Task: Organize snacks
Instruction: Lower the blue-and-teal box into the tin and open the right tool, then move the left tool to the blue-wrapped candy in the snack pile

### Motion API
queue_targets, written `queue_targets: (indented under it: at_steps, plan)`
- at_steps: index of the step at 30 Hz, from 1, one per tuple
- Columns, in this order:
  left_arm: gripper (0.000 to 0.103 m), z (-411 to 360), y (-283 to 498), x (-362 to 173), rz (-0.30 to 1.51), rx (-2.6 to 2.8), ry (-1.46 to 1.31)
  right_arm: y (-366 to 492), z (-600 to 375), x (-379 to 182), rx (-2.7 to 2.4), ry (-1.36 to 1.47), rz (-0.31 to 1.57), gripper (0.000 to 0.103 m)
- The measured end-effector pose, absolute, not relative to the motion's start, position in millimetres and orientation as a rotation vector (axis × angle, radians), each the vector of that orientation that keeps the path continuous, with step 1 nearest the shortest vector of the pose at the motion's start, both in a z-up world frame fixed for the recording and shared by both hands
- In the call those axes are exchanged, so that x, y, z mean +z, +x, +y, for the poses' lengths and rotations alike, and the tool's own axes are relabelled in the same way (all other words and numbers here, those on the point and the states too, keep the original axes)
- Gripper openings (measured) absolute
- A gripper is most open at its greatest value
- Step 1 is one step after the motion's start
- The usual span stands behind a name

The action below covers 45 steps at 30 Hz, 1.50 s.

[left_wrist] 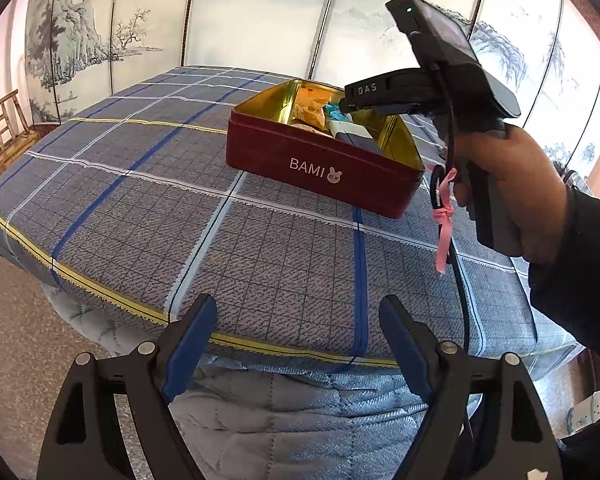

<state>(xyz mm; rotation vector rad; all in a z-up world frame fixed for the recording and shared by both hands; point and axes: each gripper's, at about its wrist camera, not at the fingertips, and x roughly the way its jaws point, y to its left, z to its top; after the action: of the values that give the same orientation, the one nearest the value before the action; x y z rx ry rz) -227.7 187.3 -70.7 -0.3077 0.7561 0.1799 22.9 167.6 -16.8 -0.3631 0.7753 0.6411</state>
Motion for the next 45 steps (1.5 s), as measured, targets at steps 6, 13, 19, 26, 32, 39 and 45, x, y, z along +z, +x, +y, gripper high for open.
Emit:
queue_targets:
  at_steps: [6, 13, 19, 26, 32, 39, 45]
  plan:
    - [0.080, 185.9, -228.8, -68.6, 0.763, 0.186, -0.299, 17.6, 117.2, 18.6, 0.698, -0.249, 0.659, 0.055]
    - [0.080, 167.9, -220.0, -58.4, 0.751, 0.161, -0.217, 61.7, -29.5, 7.9, 0.529, -0.049, 0.704, 0.075]
    - [0.080, 131.9, -195.4, -45.3, 0.748, 0.071, -0.140, 66.8, -177.1, 40.9, 0.346, 0.193, 0.619, 0.080]
    - [0.080, 74.3, -144.5, -28.9, 0.749, -0.033, -0.073, 41.8, -229.3, 97.2, 0.366, 0.215, 0.430, 0.103]
    - [0.082, 18.1, -81.6, -13.1, 0.726, -0.117, 0.028, 41.2, -250.6, 66.7, 0.395, 0.391, 0.427, 0.103]
    - [0.082, -32.9, 1.0, -19.2, 0.748, -0.184, 0.024, 48.9, -281.5, 28.2, 0.391, 0.426, 0.443, 0.103]
    - [0.076, -41.4, 62.0, -39.9, 0.808, -0.132, 0.005, 68.3, -320.2, -10.3, 0.427, 0.564, 0.511, 0.103]
